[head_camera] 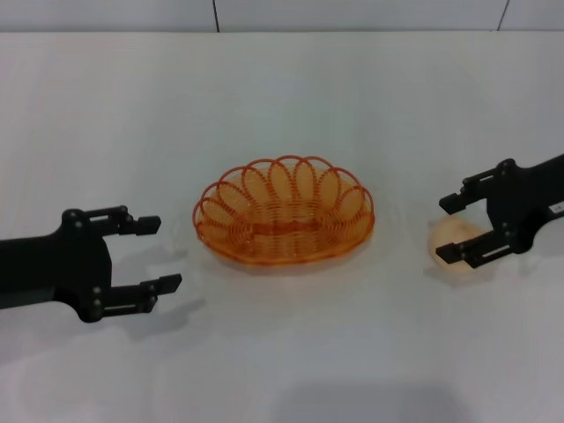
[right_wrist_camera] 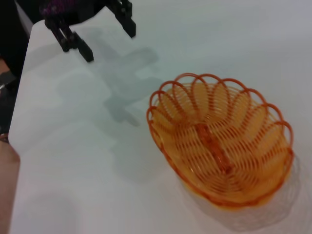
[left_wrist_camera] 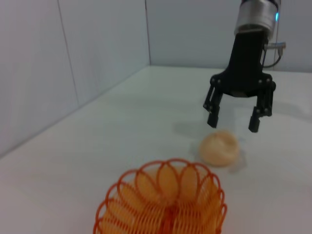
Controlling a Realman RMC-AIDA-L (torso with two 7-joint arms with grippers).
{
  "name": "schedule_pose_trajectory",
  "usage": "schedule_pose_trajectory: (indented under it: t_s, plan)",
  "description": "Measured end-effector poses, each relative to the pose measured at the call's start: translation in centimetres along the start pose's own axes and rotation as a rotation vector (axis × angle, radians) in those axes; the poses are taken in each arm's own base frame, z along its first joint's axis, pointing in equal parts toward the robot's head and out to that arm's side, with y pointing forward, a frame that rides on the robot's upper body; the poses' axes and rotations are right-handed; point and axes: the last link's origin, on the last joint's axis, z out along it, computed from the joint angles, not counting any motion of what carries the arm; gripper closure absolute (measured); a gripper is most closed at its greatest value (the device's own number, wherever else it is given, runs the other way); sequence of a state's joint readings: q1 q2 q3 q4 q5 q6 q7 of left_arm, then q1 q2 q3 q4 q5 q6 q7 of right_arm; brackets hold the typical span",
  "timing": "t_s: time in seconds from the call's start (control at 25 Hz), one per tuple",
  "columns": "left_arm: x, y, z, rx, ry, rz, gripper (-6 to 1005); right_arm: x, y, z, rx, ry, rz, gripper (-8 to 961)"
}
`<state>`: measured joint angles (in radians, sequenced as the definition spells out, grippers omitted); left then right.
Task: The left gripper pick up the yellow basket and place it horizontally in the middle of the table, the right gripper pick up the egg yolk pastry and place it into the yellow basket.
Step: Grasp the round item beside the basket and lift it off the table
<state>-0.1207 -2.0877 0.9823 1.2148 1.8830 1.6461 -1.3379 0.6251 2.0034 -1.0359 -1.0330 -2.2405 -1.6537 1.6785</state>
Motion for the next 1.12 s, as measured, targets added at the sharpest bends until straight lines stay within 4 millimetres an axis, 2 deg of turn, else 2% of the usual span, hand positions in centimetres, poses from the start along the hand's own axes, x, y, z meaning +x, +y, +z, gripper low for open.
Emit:
schedule_pose_trajectory:
  t_s: [0.16,0.36,0.6,1.12]
  plan:
    - [-0.6,0.0,0.3,-0.007,-0.011,-0.021,278,-0.4,-0.9,0.6,0.037,0.029,0.002,346]
    - [-0.8,-0.2,0.2,0.014,-0.017,-0.022,278,-0.4,-1.9,0.0,0.083,0.037,0.017,349]
    - [-0.6,-0.3,0.5,0.013,-0.022,-0.008,278,0.4,-2.5,-0.6,0.105,0.052,0.054,353]
    - [-0.4,-0.3,0.7,0.006,-0.028,-0.001,277,2.2,-2.8,0.4,0.103,0.076,0.109,361]
